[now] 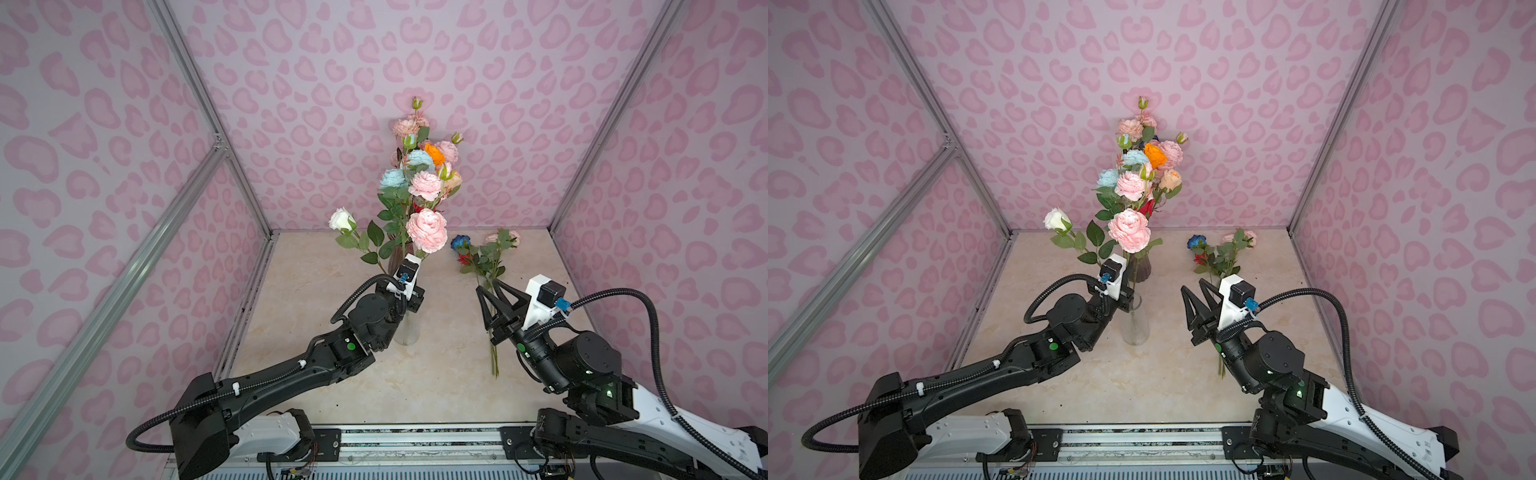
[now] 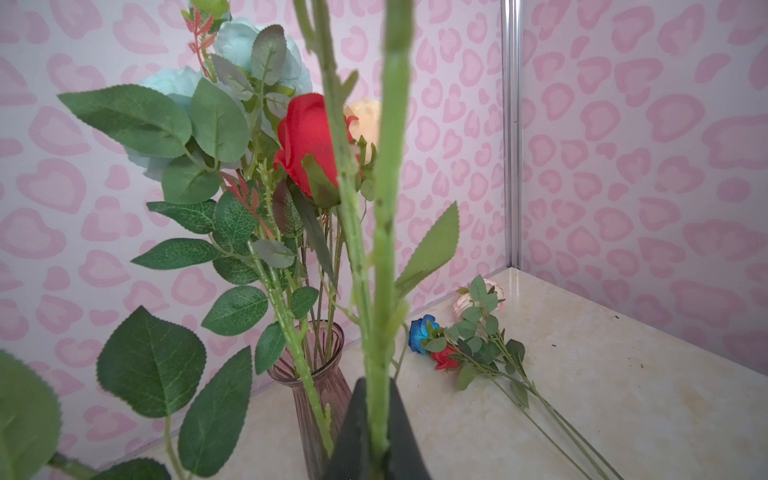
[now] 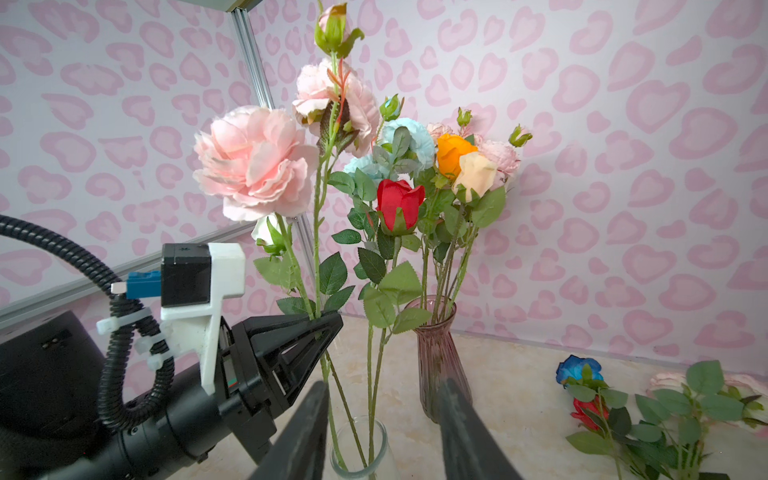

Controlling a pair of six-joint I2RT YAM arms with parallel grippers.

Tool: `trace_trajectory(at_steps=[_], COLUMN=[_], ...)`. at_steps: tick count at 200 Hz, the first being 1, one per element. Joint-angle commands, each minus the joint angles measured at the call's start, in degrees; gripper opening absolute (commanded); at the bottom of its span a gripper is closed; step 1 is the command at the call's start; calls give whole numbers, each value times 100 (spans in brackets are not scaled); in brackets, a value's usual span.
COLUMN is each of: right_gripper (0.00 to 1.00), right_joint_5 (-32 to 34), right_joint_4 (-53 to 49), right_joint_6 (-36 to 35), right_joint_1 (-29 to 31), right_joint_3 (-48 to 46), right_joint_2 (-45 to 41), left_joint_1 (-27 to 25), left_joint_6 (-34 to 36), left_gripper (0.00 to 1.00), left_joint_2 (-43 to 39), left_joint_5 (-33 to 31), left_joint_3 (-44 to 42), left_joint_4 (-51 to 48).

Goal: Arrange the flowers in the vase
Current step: 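Push the peony stem deeper into the cylinder and open the left gripper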

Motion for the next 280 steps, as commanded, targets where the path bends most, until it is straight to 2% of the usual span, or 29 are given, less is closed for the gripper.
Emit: trace_trajectory(at_steps=[1,57,100,167,280], right_gripper=[45,45,45,45,45], right_joint_5=[-4,-49,-51,-78,-58], right_joint_4=[80,20,-28,-45,-67], right_joint_6=[47,104,148,209,207], right_joint_1=[-21,-109,-151,-179,-258], right_joint_3=[-28,-37,-45,-54,-45], right_joint_2=[9,-1,11,32,59], left_joint_1=[21,24,30,30,30], left_joint_6=[-99,-373,-504,-646,-918], left_gripper=[3,4,17,27,35], left_joint_2=[22,14,6,-177,-1102], left_joint_5=[-94,-93,-101,-97,87], left_joint_3=[-46,-189,-288,-320,-543], left_joint_4=[-14,-10,-86,-417,-1290])
